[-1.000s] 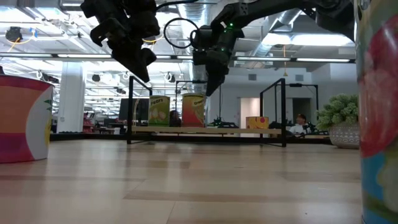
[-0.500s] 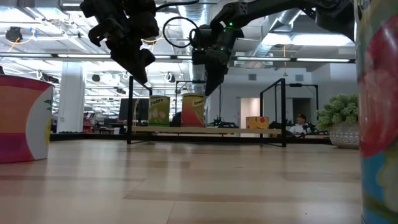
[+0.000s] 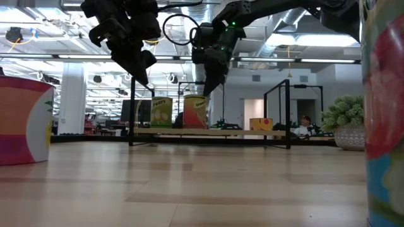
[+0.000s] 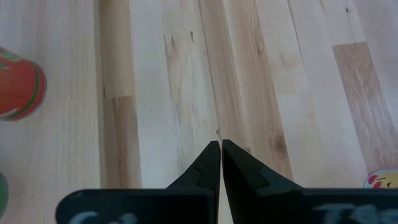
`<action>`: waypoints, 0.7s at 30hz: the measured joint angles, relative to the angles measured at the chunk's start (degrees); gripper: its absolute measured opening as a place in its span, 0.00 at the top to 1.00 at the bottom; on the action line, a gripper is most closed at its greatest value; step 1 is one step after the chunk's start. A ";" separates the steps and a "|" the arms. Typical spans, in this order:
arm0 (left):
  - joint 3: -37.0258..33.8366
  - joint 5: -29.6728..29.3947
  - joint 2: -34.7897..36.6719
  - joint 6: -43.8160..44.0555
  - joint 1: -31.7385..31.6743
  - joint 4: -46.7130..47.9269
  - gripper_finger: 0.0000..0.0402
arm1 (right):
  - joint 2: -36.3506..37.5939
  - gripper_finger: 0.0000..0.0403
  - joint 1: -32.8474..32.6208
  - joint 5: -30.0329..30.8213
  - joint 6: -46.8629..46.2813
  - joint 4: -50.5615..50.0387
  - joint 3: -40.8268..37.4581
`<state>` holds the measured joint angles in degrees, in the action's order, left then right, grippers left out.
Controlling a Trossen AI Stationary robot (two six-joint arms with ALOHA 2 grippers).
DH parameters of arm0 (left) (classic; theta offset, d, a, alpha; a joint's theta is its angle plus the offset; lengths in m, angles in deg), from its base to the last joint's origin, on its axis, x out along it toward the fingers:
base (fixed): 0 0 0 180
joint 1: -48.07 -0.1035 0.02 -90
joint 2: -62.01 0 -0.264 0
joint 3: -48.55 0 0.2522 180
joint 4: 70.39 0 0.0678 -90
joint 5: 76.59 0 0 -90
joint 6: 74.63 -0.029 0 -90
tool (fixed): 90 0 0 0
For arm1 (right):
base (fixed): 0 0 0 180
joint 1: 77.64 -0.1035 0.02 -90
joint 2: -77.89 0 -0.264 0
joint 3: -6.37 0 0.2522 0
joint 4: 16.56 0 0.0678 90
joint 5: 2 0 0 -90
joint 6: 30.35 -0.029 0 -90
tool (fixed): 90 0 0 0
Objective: Pick and place cans onto a shelf
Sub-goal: Put the canned green beans on the shelf
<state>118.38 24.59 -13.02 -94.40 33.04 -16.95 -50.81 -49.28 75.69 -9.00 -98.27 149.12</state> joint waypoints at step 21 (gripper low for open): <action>0.00 0.00 0.00 0.09 0.02 1.16 0.99 | -0.02 0.80 1.03 0.18 0.90 -3.86 0.02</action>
<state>118.38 24.59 -13.02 -94.32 33.06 -15.79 -50.83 -48.25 75.86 -8.10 -102.12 149.14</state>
